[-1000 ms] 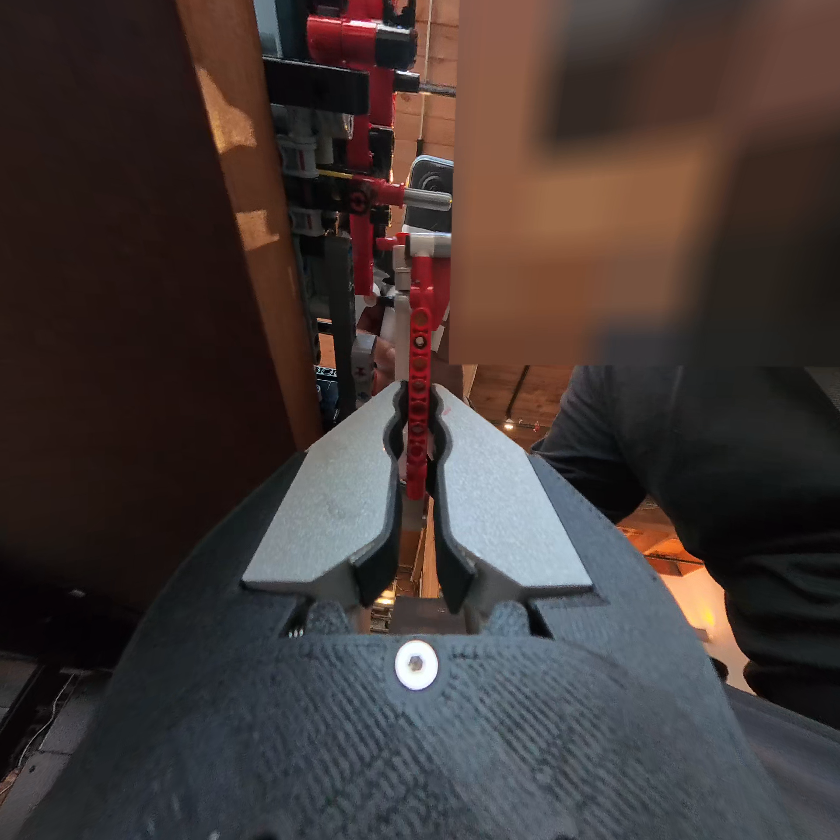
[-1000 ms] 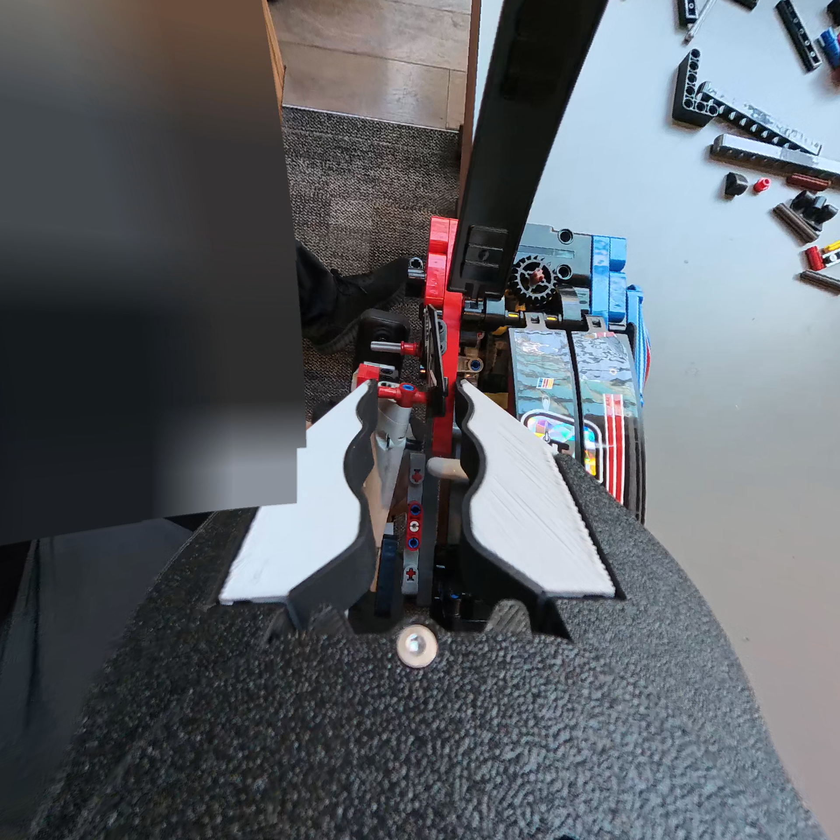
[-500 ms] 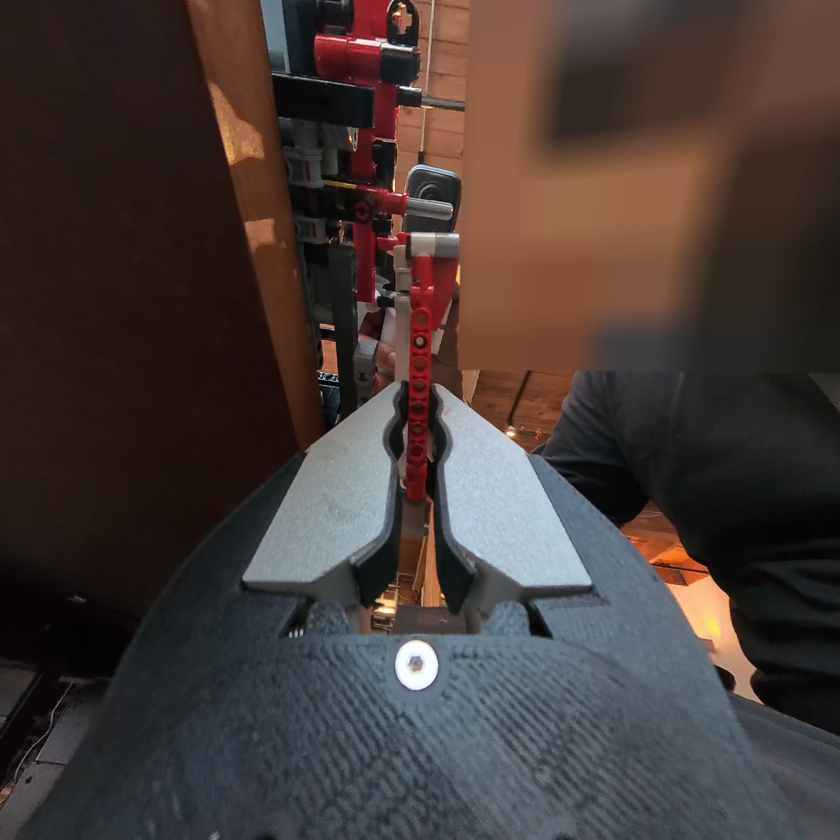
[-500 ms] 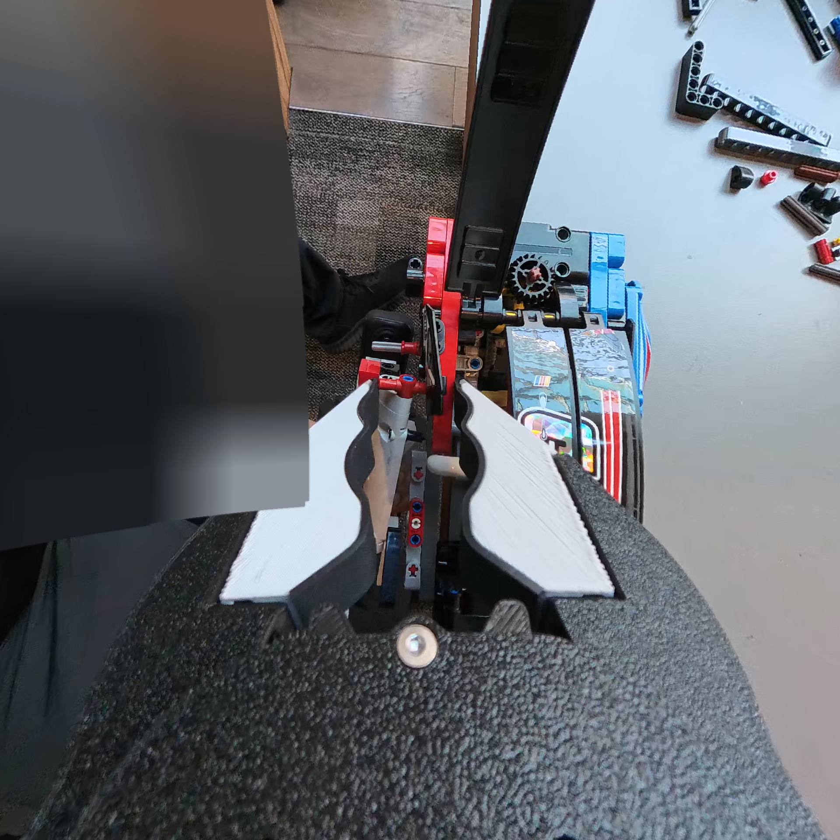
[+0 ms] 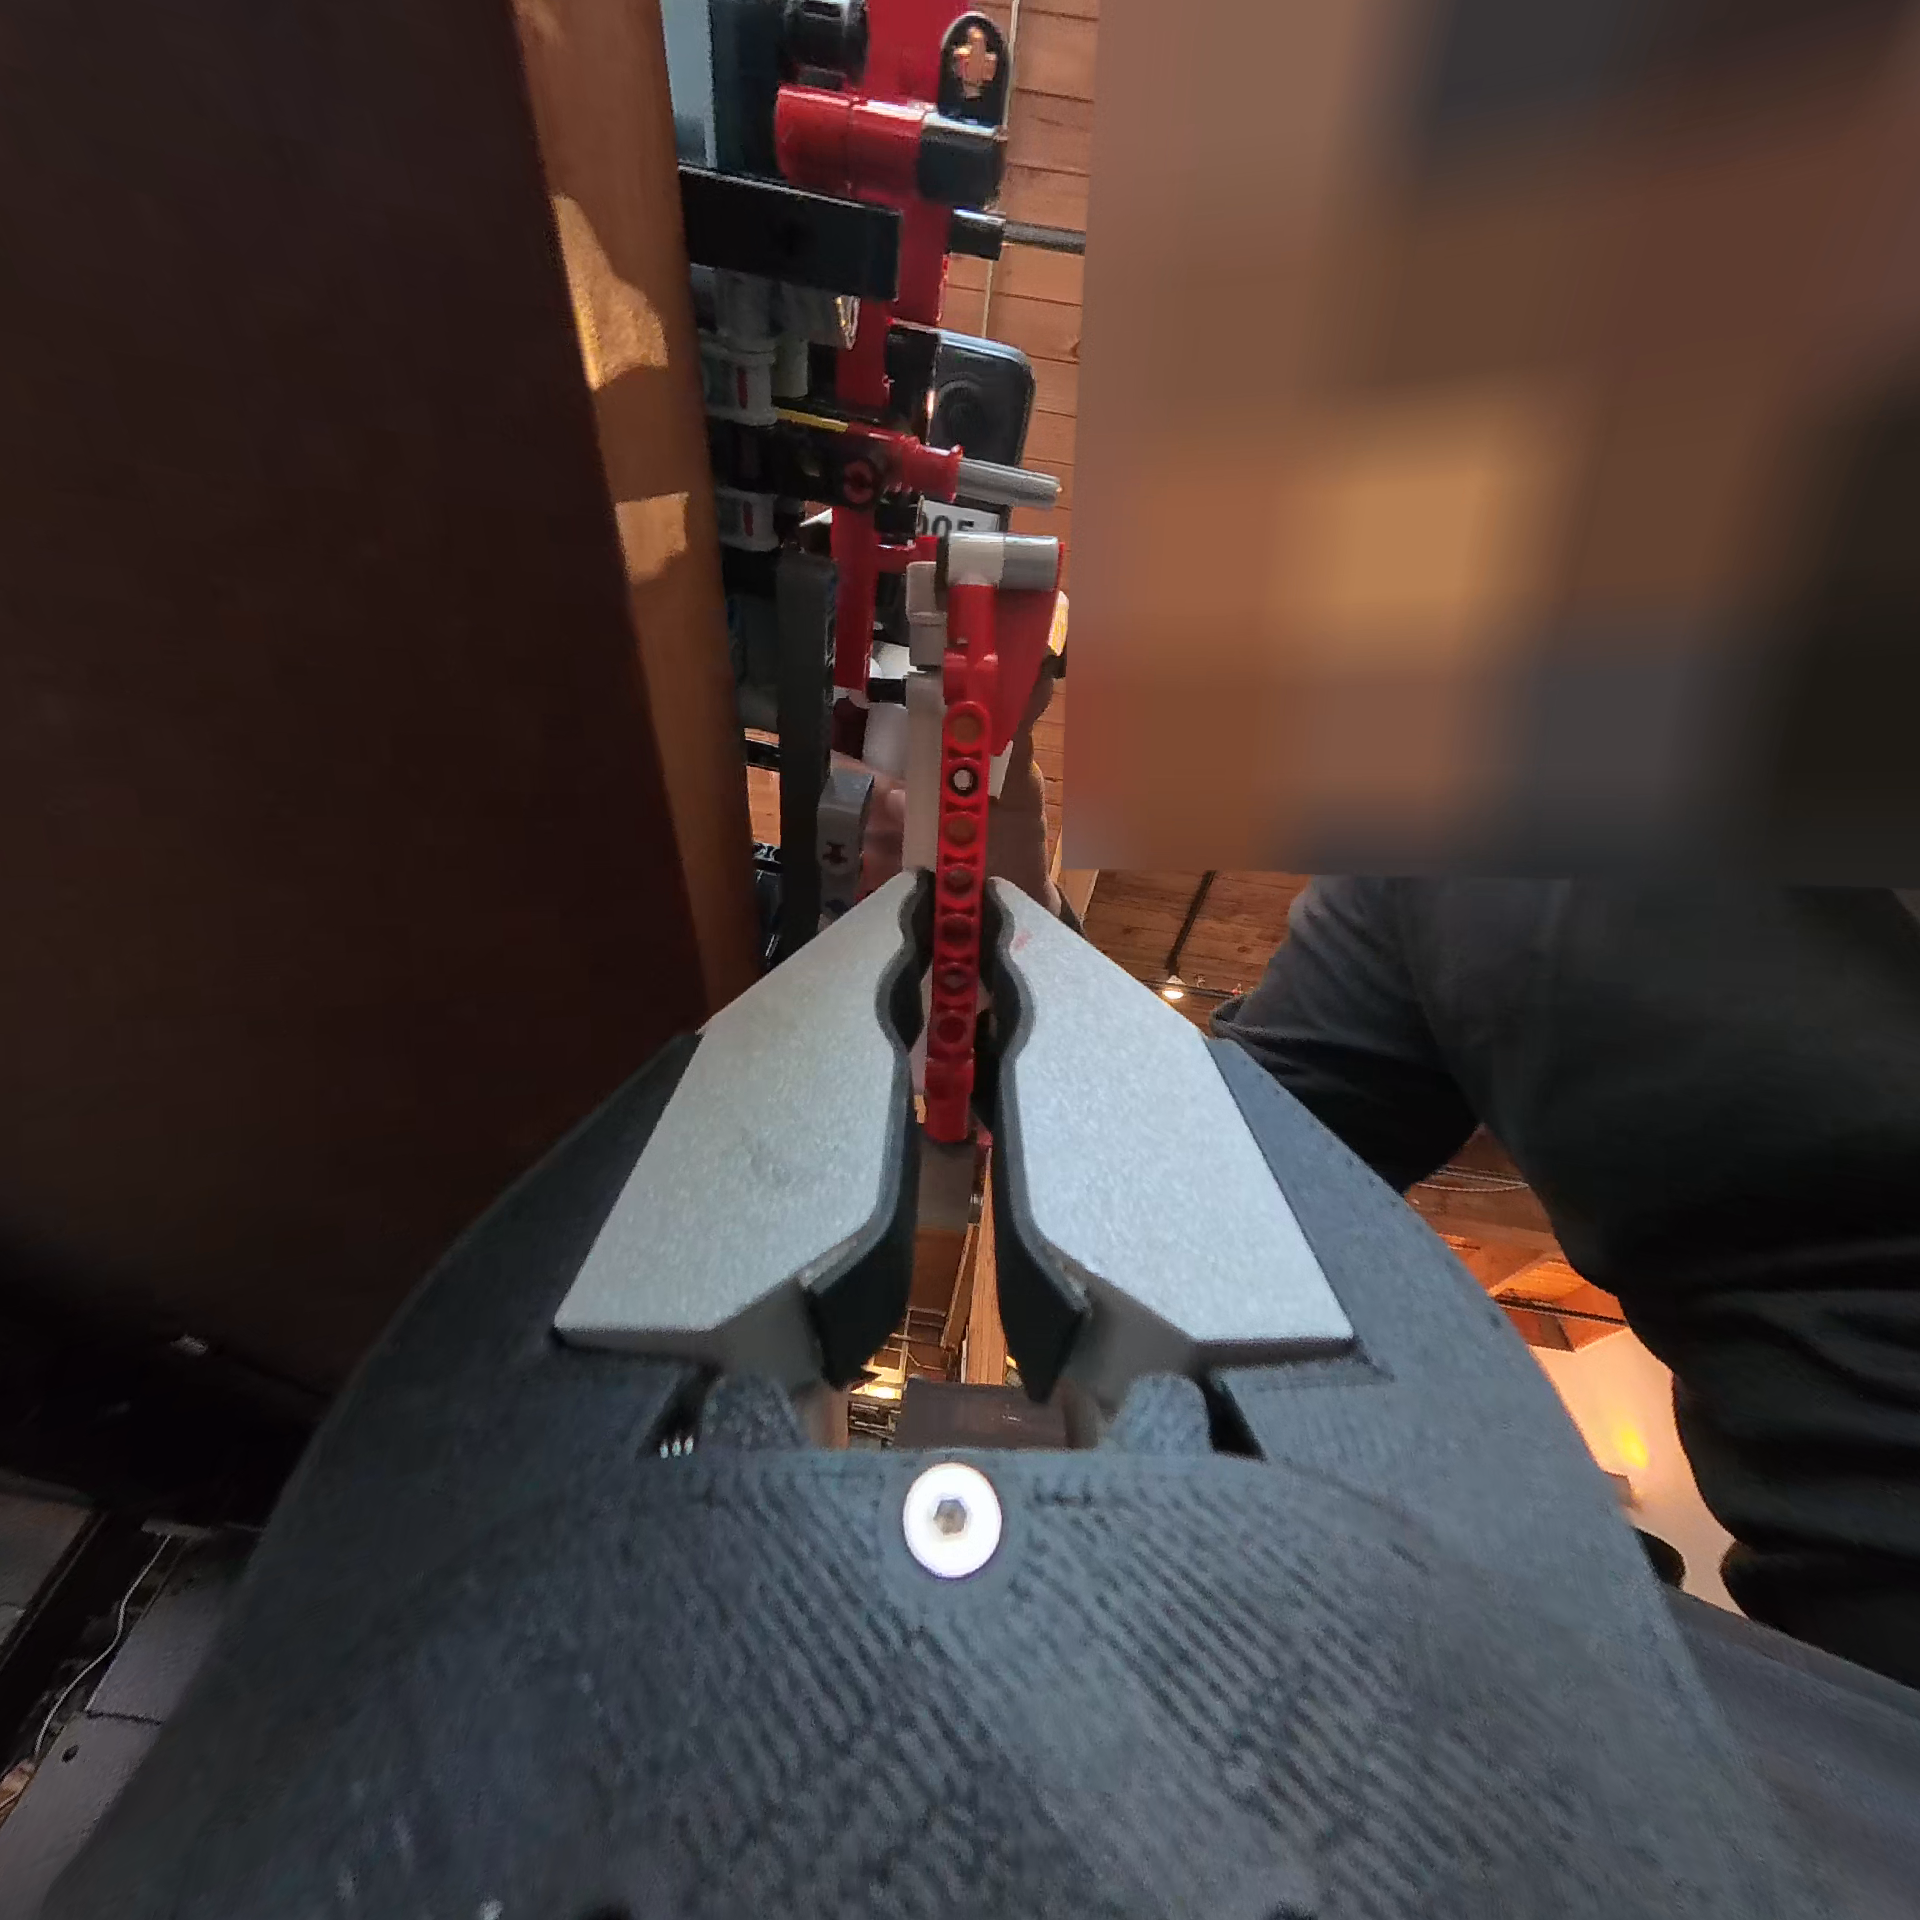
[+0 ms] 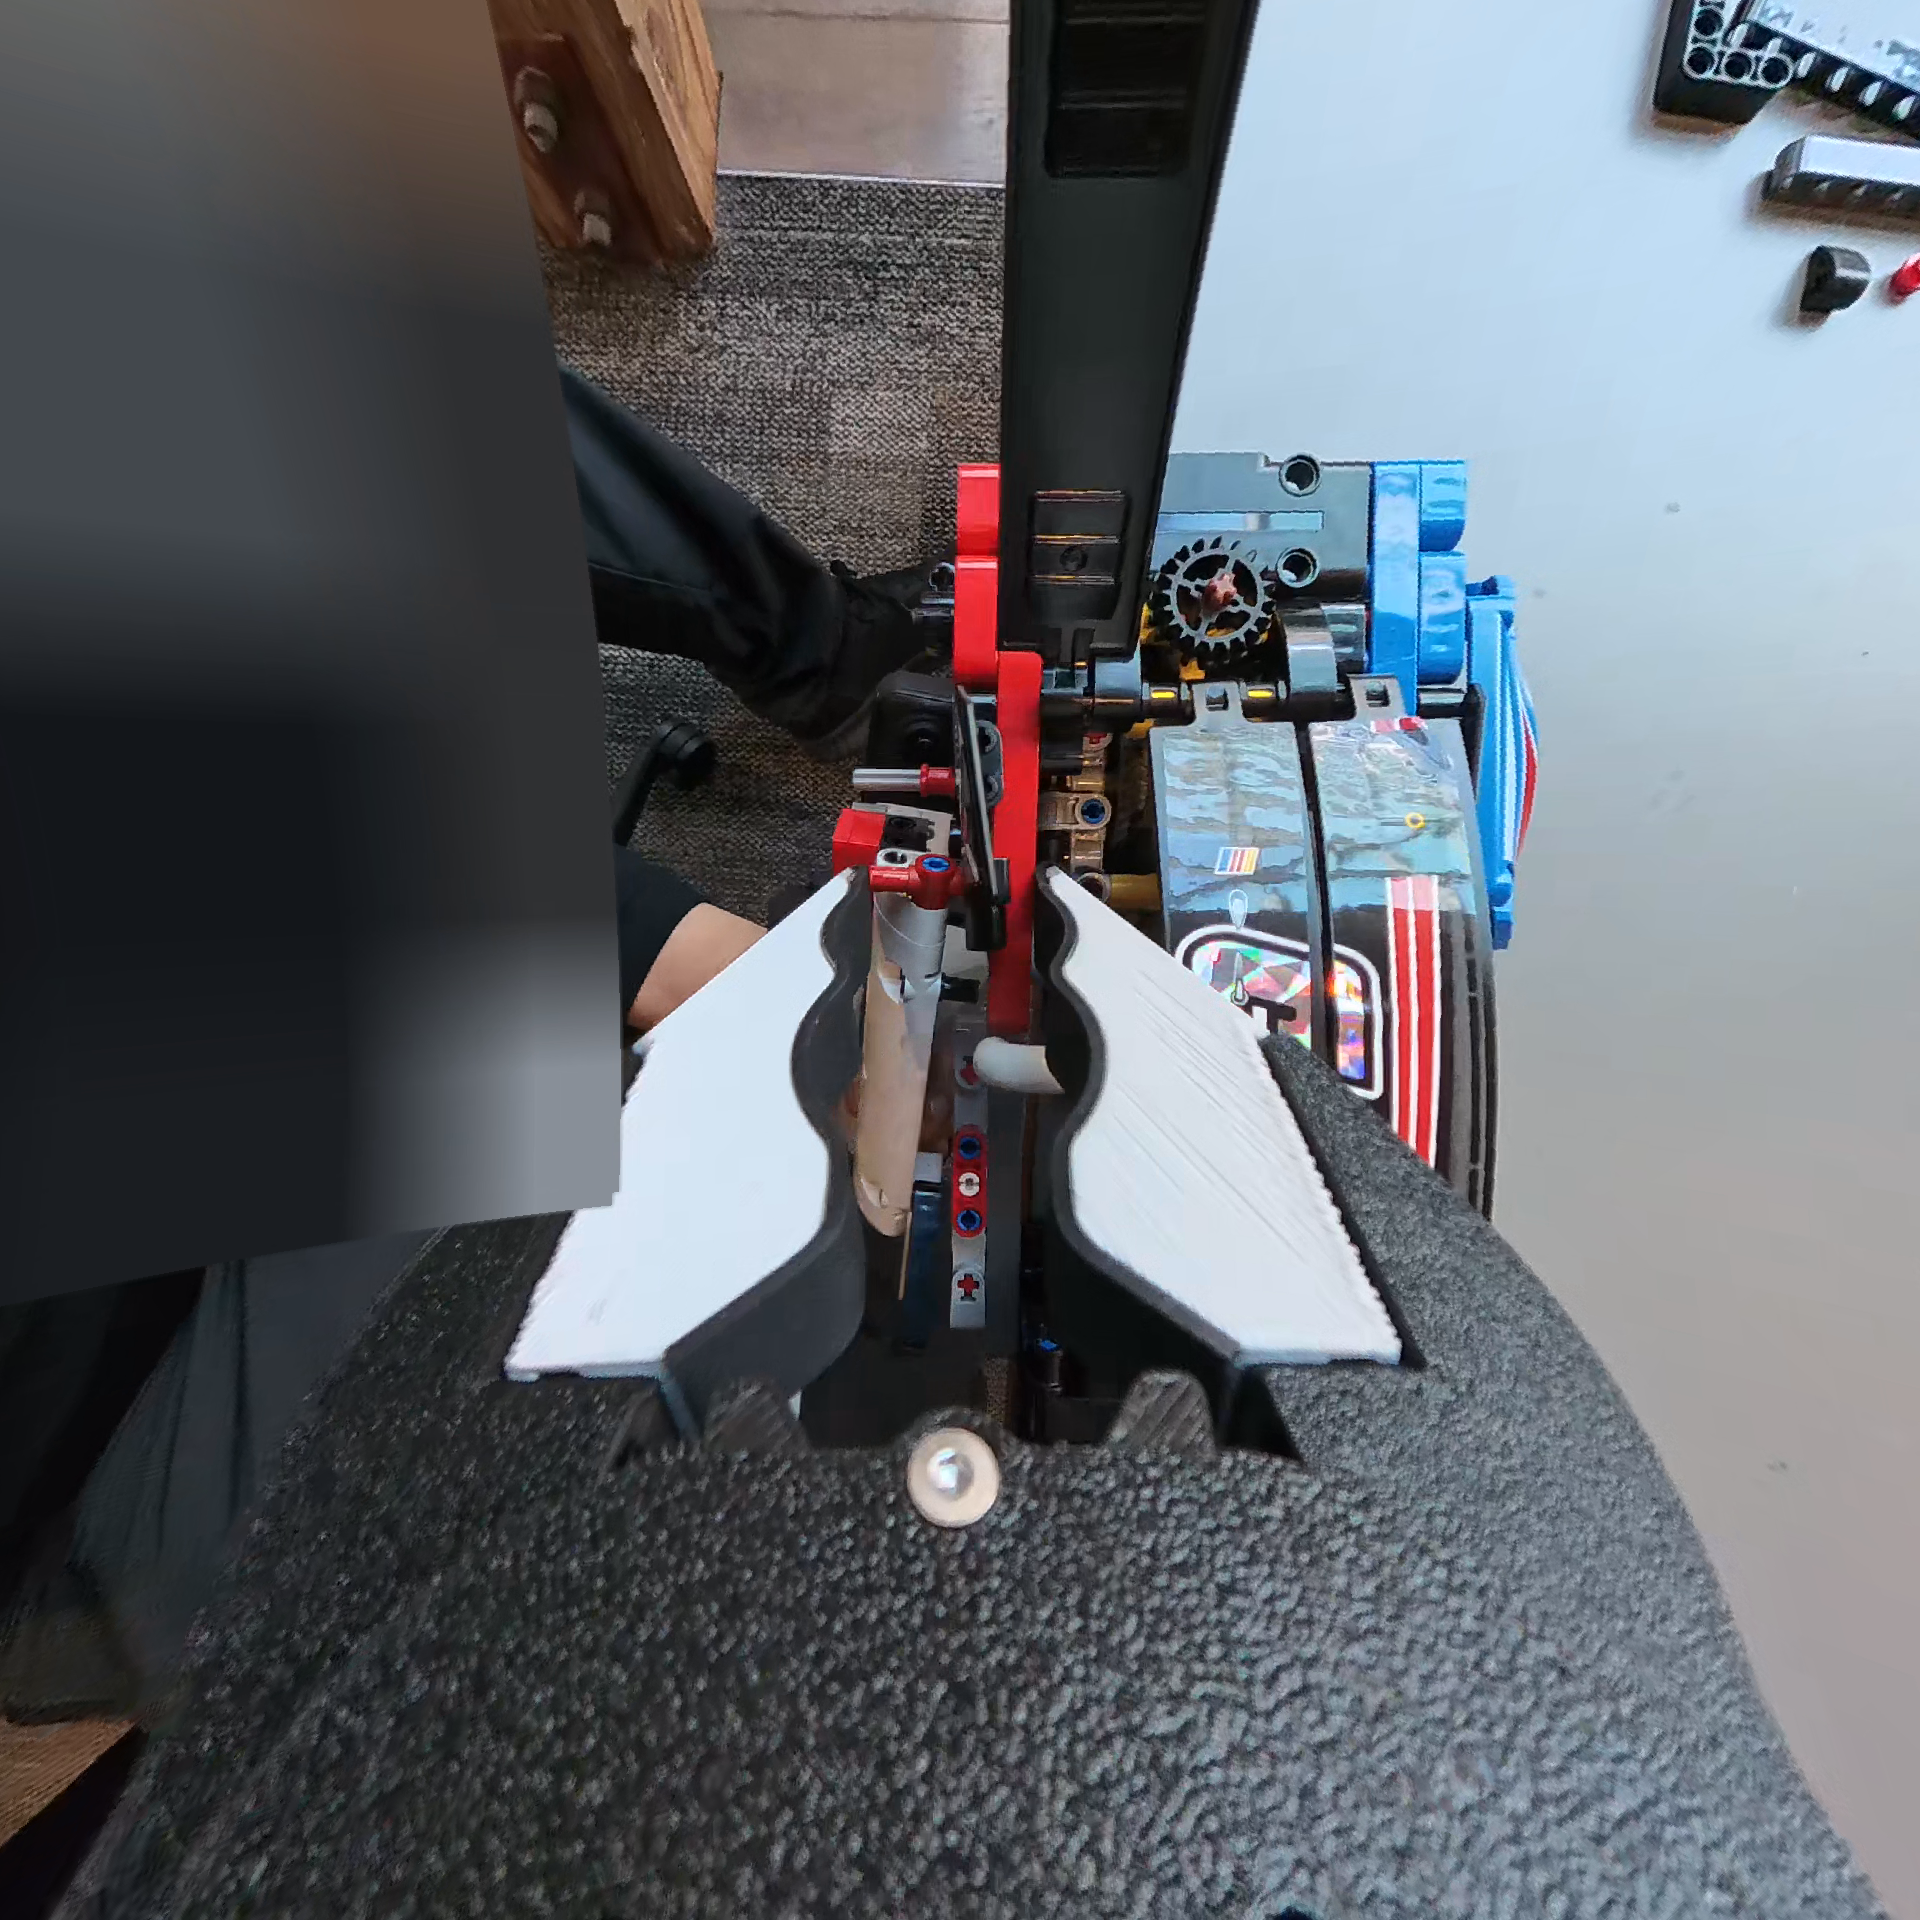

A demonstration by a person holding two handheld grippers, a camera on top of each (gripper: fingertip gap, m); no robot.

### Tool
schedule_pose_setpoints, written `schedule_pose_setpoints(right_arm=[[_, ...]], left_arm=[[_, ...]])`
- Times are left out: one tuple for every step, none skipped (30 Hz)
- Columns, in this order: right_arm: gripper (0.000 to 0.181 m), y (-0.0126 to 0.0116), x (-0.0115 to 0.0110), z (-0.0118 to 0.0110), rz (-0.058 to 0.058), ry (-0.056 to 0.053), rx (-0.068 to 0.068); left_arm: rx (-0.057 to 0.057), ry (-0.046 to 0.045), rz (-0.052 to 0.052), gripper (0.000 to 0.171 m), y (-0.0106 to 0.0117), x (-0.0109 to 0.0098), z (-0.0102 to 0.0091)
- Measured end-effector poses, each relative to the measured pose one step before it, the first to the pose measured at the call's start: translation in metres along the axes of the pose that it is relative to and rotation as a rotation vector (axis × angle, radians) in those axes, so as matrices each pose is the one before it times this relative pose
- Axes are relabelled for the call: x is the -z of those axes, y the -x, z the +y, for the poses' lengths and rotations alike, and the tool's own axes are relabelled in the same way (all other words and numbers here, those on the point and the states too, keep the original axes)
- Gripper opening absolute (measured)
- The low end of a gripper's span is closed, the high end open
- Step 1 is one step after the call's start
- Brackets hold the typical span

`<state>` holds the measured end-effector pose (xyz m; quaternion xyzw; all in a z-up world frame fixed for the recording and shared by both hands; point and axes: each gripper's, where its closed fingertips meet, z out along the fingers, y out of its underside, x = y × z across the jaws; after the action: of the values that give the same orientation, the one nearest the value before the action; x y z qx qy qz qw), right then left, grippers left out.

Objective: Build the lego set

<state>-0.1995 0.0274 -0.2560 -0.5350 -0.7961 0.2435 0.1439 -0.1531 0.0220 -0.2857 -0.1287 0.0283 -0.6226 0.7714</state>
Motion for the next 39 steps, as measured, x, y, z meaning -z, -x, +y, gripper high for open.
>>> schedule_pose_setpoints(right_arm=[[0.029,-0.00002,-0.00017,0.00024,-0.0036,-0.0004,-0.0025],[0.029,-0.00004,-0.00008,0.00015,-0.0031,-0.0015,-0.0040],[0.029,-0.00001,-0.00006,0.00036,-0.0052,0.0007,-0.0101],[0.029,-0.00035,0.00020,0.00017,-0.0050,0.0020,-0.0131],[0.029,-0.00125,0.00008,-0.00004,0.0009,0.0030,-0.0139],[0.029,-0.00134,0.00012,0.00022,0.0025,0.0094,-0.0122],[0.029,-0.00088,0.00012,0.00097,0.0017,0.0152,-0.0079],[0.029,-0.00009,0.00004,0.00081,-0.0037,0.0146,-0.0056],[0.029,0.00004,0.00011,0.00014,-0.0040,0.0120,0.0032],[0.029,-0.00038,0.00004,-0.00036,0.0017,0.0061,0.0095],[0.029,-0.00053,-0.00050,-0.00038,0.0042,0.0023,0.0062],[0.029,-0.00033,-0.00074,0.00002,0.0040,0.0016,0.0065],[0.029,0.00011,-0.00040,0.00047,0.0028,0.0031,0.0062],[0.029,0.00024,-0.00024,0.00033,0.0028,0.0022,0.0050],[0.029,0.00023,-0.00022,0.00033,0.0044,-0.0013,0.0051],[0.029,0.00019,-0.00026,0.00022,0.0060,-0.0022,0.0013],[0.029,0.00024,-0.00010,-0.00009,0.0096,-0.0032,-0.0007],[0.029,0.00042,0.00000,-0.00049,0.0152,-0.0023,0.0062],[0.029,0.00189,0.00032,-0.00026,0.0097,0.0067,0.0074],[0.029,0.00425,0.00055,-0.00006,-0.0035,0.0138,0.0061],[0.029,0.00541,0.00053,-0.00058,-0.0080,0.0104,0.0109],[0.029,0.00405,0.00026,-0.00071,0.0011,0.0058,0.0118],[0.029,0.00082,-0.00008,-0.00016,0.0123,0.0061,-0.0013],[0.029,-0.00131,-0.00049,0.00081,0.0105,0.0069,-0.0117],[0.029,-0.00145,-0.00097,0.00104,-0.0029,0.0011,-0.0203],[0.029,-0.00024,-0.00108,0.00016,-0.0182,-0.0103,-0.0311],[0.029,0.00030,-0.00053,-0.00046,-0.0205,-0.0161,-0.0283],[0.029,-0.00011,0.00050,-0.00027,-0.0086,-0.0067,-0.0119],[0.029,-0.00061,0.00049,0.00002,0.0016,0.0038,-0.0016],[0.029,-0.00082,-0.00001,0.00027,0.0045,0.0118,0.0042],[0.029,-0.00166,-0.00022,0.00031,0.0116,0.0155,0.0106],[0.029,-0.00169,-0.00014,-0.00008,0.0109,0.0135,0.0126],[0.029,-0.00143,0.00007,-0.00065,0.0046,0.0080,0.0072],[0.029,-0.00130,-0.00010,-0.00076,0.0016,0.0025,0.0053],[0.028,-0.00145,-0.00037,-0.00059,0.0030,-0.0007,0.0042],[0.028,-0.00129,-0.00050,-0.00058,0.0032,-0.0044,0.0011],[0.027,-0.00067,-0.00039,-0.00034,0.0002,-0.0045,0.0042],[0.027,-0.00049,-0.00014,-0.00007,-0.0008,-0.0006,0.0053],[0.026,-0.00021,0.00003,0.00004,0.0012,0.0032,0.0058]], left_arm=[[0.0032,0.00077,-0.0018,0.005,0.00072,0.00021,0.00041],[0.0055,0.00053,0.0003,0.005,0.00053,0.00022,0.00012],[0.0055,0.00379,0.0011,0.005,0.00035,0.00033,0.00022],[0.0132,0.00657,0.0031,0.005,0.00038,0.00051,-0.00016],[0.0182,0.00899,0.0056,0.005,0.00053,0.00026,-0.00061],[0.0121,0.01269,0.0007,0.005,0.00130,0.00046,-0.00084],[0.0106,0.01817,0.0012,0.005,0.00127,0.00101,-0.00051],[0.0077,0.01637,0.0052,0.005,0.00005,0.00120,-0.00023],[0.0005,0.01064,-0.0009,0.005,0.00039,0.00082,-0.00024],[0.0013,0.00399,-0.0017,0.005,0.00044,0.00009,-0.00061],[0.0077,0.00056,0.0009,0.005,0.00023,-0.00027,-0.00030],[0.0068,-0.00426,-0.0006,0.005,0.00035,0.00010,-0.00016],[0.0075,-0.00221,0.0005,0.005,0.00022,0.00024,0.00044],[0.0116,0.00038,0.0041,0.006,-0.00015,0.00035,0.00051],[0.0085,0.00270,0.0040,0.006,-0.00001,0.00036,0.00035],[0.0040,0.00528,0.0027,0.006,-0.00001,0.00052,0.00033],[0.0016,0.00745,0.0011,0.006,0.00000,0.00053,-0.00009],[0.0010,0.00704,0.0039,0.006,-0.00065,0.00036,-0.00054],[0.0042,0.00813,0.0067,0.006,-0.00123,0.00016,-0.00016],[0.0044,0.01107,0.0125,0.006,-0.00225,0.00003,0.00106],[0.0066,0.00873,0.0215,0.006,-0.00390,-0.00050,0.00099],[0.0032,0.00855,0.0163,0.006,-0.00356,-0.00088,0.00090],[-0.0014,0.00471,0.0044,0.006,-0.00189,-0.00046,0.00050],[0.0043,0.00047,-0.0060,0.006,0.00019,0.00070,0.00008],[0.0026,-0.00091,-0.0076,0.006,0.00072,0.00151,0.00002],[0.0016,0.00180,-0.0030,0.006,0.00012,0.00124,-0.00010],[-0.0009,0.00088,-0.0013,0.006,-0.00009,0.00060,-0.00066],[0.0009,0.00673,0.0011,0.006,-0.00027,-0.00039,-0.00045],[0.0027,0.01200,0.0063,0.006,-0.00049,-0.00061,0.00030],[0.0034,0.00662,0.0013,0.006,0.00070,0.00043,-0.00032],[0.0052,0.00507,-0.0019,0.006,0.00146,0.00079,-0.00044],[0.0088,0.00516,0.0005,0.006,0.00133,0.00038,-0.00059],[0.0051,0.00155,0.0028,0.006,0.00064,0.00006,-0.00105],[0.0056,-0.00008,0.0023,0.006,0.00069,0.00005,-0.00125],[0.0084,-0.00124,-0.0013,0.006,0.00124,0.00038,-0.00091],[0.0082,-0.00488,0.0023,0.006,0.00060,0.00066,-0.00111],[0.0093,-0.00110,0.0018,0.006,0.00063,0.00031,-0.00042],[0.0113,0.00152,0.0006,0.006,0.00072,0.00004,-0.00004],[0.0094,0.00232,0.0011,0.006,0.00056,0.00006,-0.00006]])
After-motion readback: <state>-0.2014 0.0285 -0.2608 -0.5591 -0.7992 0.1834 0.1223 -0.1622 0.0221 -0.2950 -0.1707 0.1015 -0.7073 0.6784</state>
